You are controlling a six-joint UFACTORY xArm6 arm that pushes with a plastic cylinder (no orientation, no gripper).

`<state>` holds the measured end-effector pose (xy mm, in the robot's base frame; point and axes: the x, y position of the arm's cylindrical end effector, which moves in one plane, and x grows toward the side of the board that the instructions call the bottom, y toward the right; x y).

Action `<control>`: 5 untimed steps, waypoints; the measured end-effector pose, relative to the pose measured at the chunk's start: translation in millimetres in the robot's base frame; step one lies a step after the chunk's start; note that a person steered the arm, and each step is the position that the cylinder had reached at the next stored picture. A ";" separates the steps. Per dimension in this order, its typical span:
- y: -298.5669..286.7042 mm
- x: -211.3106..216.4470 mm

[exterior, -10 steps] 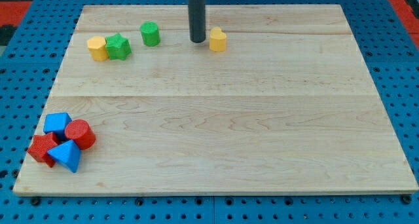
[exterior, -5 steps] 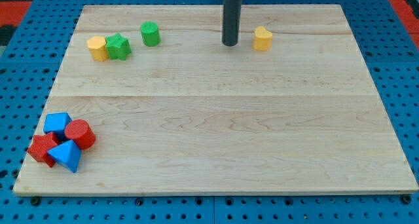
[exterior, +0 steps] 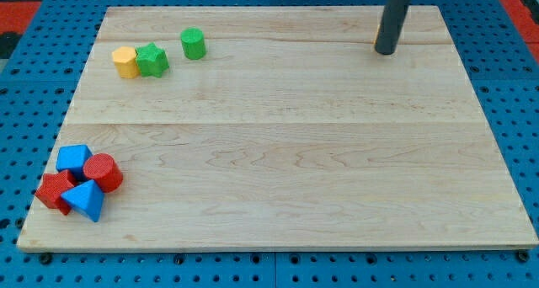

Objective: Move the yellow heart to the top right of the board

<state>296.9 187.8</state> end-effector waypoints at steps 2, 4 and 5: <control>8.6 -66.4; -45.9 -51.4; -113.3 -85.8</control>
